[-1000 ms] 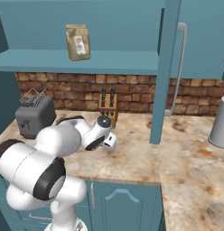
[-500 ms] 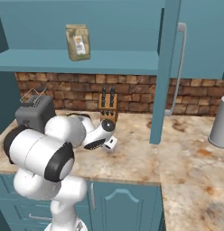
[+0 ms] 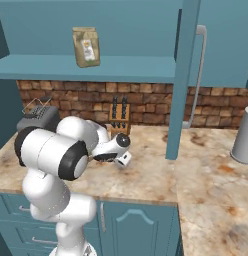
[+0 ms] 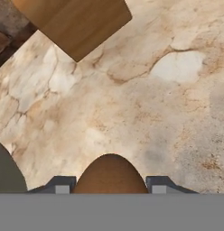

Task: Pick the egg and butter from the fridge and place them by the bowl for mixing.

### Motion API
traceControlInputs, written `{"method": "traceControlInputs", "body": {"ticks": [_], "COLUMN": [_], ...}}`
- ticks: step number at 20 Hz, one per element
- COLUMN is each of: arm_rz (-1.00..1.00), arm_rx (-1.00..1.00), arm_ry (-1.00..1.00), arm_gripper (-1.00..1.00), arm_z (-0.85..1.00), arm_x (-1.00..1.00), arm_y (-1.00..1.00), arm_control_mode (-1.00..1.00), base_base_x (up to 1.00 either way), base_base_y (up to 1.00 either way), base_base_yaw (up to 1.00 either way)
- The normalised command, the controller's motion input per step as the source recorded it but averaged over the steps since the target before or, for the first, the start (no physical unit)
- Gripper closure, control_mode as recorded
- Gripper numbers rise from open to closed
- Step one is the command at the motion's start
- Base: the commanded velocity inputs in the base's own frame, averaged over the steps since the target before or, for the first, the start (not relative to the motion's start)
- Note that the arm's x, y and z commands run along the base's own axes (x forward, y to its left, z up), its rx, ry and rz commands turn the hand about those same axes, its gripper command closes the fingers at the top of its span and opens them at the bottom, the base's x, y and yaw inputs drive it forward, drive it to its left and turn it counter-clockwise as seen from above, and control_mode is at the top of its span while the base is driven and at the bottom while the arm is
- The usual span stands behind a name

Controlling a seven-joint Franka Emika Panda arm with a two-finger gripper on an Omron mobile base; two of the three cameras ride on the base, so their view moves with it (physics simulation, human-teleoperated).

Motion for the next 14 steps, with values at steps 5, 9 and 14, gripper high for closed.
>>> {"method": "traceControlInputs", "body": {"ticks": [5,9,14], "arm_rz": [0.0,0.0,0.0], "arm_rx": [0.0,0.01,0.0], "arm_ry": [-0.01,0.0,0.0], "arm_gripper": [-1.0,-1.0,-1.0], "arm_z": [-0.02,0.12,0.24], "arm_x": [-0.08,-0.02,-0.1], "arm_y": [0.0,0.05,0.0], "arm_control_mode": [-1.0,-1.0,-1.0], "base_base_x": [0.0,0.0,0.0], "base_base_y": [0.0,0.0,0.0], "base_base_yaw": [0.0,0.0,0.0]}}
